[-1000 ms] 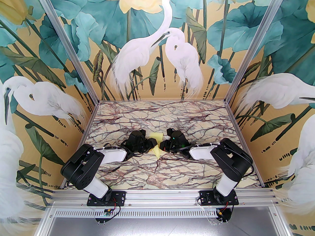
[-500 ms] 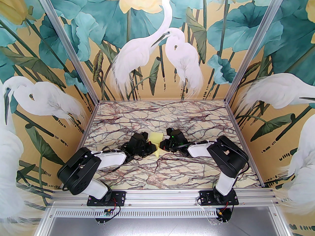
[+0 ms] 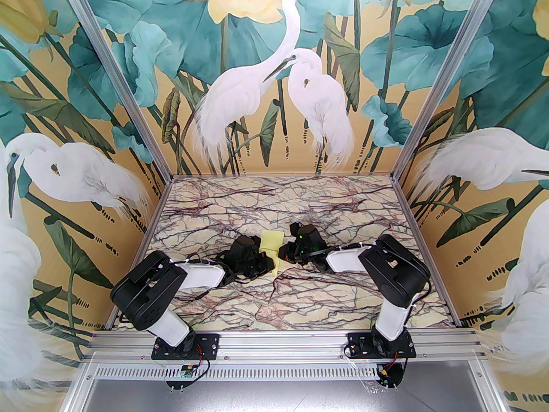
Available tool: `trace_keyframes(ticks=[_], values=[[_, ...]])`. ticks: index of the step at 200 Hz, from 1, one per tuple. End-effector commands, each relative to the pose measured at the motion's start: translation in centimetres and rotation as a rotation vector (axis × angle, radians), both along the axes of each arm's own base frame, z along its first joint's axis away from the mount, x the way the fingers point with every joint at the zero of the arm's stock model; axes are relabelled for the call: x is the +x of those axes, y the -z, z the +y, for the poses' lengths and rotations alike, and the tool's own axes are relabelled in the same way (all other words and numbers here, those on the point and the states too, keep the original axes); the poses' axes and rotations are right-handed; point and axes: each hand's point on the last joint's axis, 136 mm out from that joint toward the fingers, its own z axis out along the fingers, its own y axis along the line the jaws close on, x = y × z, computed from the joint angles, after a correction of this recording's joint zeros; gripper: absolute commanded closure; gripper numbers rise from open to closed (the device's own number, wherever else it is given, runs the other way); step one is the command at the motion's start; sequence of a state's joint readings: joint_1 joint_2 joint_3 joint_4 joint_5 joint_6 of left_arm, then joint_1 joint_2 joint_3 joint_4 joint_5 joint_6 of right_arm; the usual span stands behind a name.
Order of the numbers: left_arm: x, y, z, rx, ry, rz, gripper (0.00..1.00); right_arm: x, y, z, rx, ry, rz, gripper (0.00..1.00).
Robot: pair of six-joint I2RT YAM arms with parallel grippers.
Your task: Fold a paper plane with a square sheet of paper (fold left side to right side)
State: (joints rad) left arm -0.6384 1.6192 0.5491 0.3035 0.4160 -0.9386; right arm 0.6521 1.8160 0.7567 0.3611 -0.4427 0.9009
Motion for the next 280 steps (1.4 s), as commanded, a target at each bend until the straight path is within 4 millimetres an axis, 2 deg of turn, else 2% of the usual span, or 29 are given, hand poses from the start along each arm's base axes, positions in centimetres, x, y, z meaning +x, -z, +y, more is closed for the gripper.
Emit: trace_keyframes(ticks=[1,182,280], values=[[-1.0,0.7,-0.1,0.005,0.035,0.014,0.94,0.5,0.1,0.2,-0.001,-0.006,-0.006,1.00],[-1.5,1.4,-0.5,0.018,0.057,0.034,0.92,0.8,1.2,0.0,-0.029,-0.007,0.006,1.00],[-1.8,2.6,0.3,0.076,0.043,0.071,0.93,0.8,1.3,0.0,-0.028,-0.005,0.007,1.00]])
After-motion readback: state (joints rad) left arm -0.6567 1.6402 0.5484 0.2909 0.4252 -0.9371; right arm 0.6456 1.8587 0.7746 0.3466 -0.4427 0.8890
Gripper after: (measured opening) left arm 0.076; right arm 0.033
